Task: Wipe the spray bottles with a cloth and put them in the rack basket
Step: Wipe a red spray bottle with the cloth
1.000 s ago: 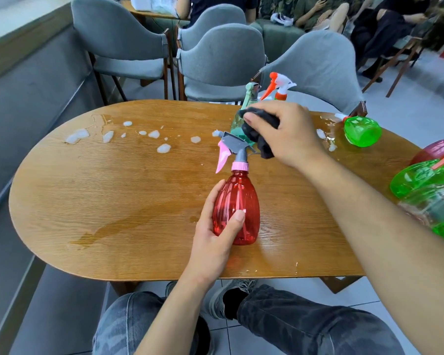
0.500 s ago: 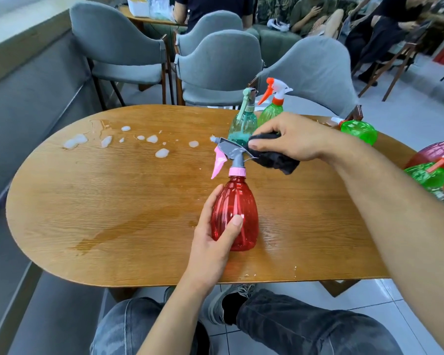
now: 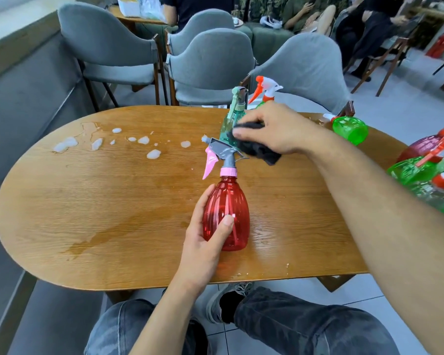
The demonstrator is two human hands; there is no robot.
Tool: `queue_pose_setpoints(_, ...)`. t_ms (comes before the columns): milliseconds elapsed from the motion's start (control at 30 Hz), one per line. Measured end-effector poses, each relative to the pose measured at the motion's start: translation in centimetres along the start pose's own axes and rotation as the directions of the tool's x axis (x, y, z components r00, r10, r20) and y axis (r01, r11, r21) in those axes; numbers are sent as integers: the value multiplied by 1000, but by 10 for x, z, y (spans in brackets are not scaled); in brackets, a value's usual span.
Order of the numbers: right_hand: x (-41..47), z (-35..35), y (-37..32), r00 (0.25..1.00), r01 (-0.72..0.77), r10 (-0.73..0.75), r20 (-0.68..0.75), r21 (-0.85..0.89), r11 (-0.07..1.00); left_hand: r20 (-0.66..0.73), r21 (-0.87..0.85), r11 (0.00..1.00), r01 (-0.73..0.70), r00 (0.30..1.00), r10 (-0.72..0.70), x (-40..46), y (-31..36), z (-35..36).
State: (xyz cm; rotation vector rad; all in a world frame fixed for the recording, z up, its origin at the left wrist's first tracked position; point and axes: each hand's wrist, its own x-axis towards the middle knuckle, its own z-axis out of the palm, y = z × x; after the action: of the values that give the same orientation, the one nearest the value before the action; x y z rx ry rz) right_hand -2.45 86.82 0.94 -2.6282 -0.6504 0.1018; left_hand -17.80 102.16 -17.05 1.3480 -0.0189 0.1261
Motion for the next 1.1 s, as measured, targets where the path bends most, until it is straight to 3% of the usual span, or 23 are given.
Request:
queue_pose_setpoints(67,3,9,-6,990,50,-45,-131,33,998,8,6,1000,-5,1000,5,-1,0,0)
queue_pose_setpoints(200,-3,21,-7,999,5,-11,32,190,982,8,27,1000,-1,1000,1,-2,-1,-2)
queue_pose_setpoints(333,-19,11,10,988,-73,61,143,82,994,-9,29,1000,7,1000,-6,-1,-1,-1)
queue_pose_setpoints(400,-29,12,18,995,-98,94,40,114,989,-15,30,1000,8,1000,-7,0,0,-1)
queue_pose_setpoints(467,-45,21,23,975,-58,80,-210,107,993,-50,17,1000,19,999,-18,1,2,0)
queue_pose_setpoints(533,-67,36,18,937,12,43,-346,155,988,-68,17,999,29,997,-28,1,6,0)
queue_pose_setpoints(667,-116,74,12,923,132,-27,-383,251,959,-62,33,999,23,998,-21,-6,11,7)
queue_pose_setpoints(933,-113,48,1,734,168,-163,-660,-56,984,-9,214,973,-87,996,91,-35,19,26)
queue_pose_setpoints(1100,-82,34,-10,798,254,-305,-520,-170,952,17,250,963,-99,995,98,-38,25,36)
